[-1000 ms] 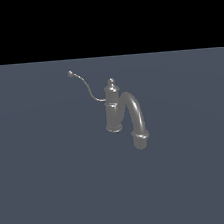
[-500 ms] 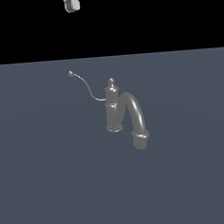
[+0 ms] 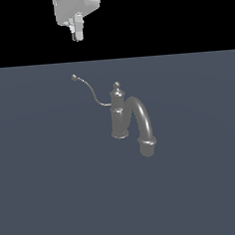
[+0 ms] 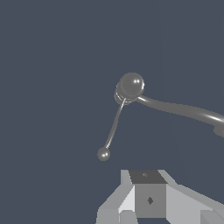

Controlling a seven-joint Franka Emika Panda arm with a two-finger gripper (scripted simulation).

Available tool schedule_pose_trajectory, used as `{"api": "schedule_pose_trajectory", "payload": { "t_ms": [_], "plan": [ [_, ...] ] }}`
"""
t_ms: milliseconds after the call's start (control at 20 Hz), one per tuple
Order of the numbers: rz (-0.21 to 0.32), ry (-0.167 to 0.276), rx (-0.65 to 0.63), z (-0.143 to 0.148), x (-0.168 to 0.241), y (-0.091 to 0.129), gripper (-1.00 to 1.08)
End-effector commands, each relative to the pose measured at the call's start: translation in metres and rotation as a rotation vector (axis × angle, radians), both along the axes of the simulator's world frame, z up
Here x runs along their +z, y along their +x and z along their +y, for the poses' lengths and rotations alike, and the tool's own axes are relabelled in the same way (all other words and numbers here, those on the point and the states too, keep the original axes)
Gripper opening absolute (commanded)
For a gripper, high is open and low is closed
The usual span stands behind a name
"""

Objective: Turn on the faucet by rotating a designated handle.

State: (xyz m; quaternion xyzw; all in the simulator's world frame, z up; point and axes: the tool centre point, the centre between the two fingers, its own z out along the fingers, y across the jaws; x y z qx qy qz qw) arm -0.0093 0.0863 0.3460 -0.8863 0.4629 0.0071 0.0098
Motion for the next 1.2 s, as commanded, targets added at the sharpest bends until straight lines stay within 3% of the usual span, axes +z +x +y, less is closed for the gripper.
{"api": "schedule_pose_trajectory", "payload": {
  "t_ms": [0,600,1150],
  "plan": [
    [0.001,-0.001,-0.062,0.005,-0.014,0.011,-1.0],
    [0.004,-0.016,-0.322,0.024,-0.077,0.051,-1.0],
    [0.002,-0.024,-0.421,0.031,-0.104,0.064,-1.0]
  ]
}}
